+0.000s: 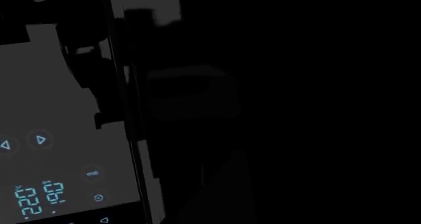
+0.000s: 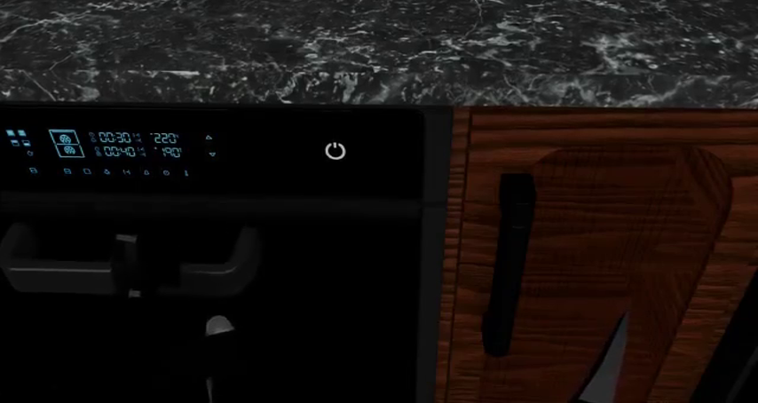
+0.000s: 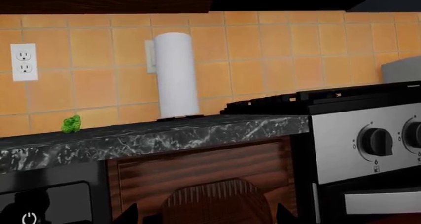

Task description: Open the dishwasher door

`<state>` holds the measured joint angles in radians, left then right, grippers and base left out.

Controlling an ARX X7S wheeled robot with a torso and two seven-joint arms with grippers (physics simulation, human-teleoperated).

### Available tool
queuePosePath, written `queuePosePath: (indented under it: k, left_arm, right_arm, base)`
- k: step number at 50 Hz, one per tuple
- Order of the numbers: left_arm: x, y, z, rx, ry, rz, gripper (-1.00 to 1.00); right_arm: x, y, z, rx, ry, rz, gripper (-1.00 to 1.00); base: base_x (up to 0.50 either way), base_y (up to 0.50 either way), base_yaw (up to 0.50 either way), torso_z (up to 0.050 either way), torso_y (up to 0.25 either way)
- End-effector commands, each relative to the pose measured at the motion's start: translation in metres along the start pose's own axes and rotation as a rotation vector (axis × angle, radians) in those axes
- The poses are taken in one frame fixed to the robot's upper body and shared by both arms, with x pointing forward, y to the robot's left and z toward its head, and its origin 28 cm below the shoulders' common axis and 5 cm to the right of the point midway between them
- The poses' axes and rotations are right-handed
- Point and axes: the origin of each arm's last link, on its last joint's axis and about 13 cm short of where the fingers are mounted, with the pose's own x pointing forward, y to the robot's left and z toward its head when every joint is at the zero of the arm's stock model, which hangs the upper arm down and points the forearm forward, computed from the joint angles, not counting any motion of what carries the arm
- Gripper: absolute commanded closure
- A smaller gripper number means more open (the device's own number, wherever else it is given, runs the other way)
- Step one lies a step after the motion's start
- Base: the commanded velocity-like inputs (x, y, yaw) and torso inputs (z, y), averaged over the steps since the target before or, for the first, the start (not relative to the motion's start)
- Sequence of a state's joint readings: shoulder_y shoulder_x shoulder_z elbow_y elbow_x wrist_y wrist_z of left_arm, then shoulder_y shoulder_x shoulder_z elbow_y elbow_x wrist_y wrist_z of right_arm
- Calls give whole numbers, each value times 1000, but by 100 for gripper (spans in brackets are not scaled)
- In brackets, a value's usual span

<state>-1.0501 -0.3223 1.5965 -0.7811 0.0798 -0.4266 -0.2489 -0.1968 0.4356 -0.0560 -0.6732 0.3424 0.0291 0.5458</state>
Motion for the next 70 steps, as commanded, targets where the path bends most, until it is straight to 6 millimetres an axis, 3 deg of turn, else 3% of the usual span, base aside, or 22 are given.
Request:
queuePosePath:
  k: [1,42,60,70]
  left_arm:
    - [-19,4,3,22,-35,11,100]
    - [-85,1,-1,-21,-127,-196,100]
    - [-105,0,-3,-102,-134,-319,100]
    - [-127,-5,-6,-115,-142,-375,100]
  right_arm:
    - [-1,0,-1,1,1,-1,-100]
    - [-2,3,0,4,-3,11,-100]
    - [0,3,1,4,-7,16,-100]
    - [-1,3,2,6,-10,14,-100]
  base:
    - [0,0,-3,0,0]
    - [0,0,-1,1,2]
    - [0,0,-1,1,2]
    - [-1,0,0,1,3]
